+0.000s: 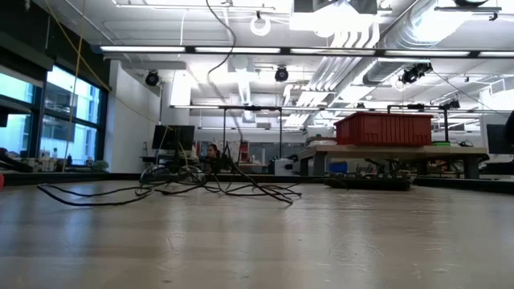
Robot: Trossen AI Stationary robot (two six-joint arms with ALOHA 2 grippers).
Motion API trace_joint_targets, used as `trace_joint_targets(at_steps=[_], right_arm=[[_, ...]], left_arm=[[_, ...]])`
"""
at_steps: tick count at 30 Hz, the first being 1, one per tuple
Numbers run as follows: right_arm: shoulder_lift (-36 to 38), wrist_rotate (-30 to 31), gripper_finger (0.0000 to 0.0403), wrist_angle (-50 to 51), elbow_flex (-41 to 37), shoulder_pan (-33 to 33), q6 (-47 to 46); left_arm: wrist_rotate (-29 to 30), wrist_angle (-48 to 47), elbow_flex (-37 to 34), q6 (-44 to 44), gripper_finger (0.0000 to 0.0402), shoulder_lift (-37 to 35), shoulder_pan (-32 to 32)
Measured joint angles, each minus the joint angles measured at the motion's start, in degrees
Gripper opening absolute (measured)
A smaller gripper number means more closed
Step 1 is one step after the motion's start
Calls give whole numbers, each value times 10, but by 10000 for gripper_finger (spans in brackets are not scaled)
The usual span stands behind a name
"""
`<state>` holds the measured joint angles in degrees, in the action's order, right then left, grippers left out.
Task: Coil cords
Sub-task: Coil the black wire on the black spool
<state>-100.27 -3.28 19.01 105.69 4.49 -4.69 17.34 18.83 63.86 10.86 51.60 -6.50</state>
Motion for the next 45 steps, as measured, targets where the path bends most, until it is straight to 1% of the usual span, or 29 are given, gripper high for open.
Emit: trace_joint_targets(at_steps=[11, 16, 21, 29, 38, 42, 45], right_arm=[[-11, -4, 110, -4, 0, 0, -8], [-11, -27, 110, -4, 0, 0, -13], [-11, -28, 106, 1, 0, 0, 3], [-11, -14, 68, 0, 0, 0, 6], [-11, -11, 55, -4, 0, 0, 13], [-11, -8, 10, -4, 0, -3, 23], [-11, -2, 3, -9, 0, -11, 26]], left_arm=[[-8, 9, 0, 6, 1, 19, 6], [-8, 8, 0, 6, 1, 19, 9], [-7, 9, 0, 5, 1, 18, 9], [-7, 9, 0, 9, 1, 19, 9], [-7, 9, 0, 9, 1, 19, 9], [-7, 10, 0, 10, 1, 19, 9], [-3, 20, 0, 28, 1, 19, 9]])
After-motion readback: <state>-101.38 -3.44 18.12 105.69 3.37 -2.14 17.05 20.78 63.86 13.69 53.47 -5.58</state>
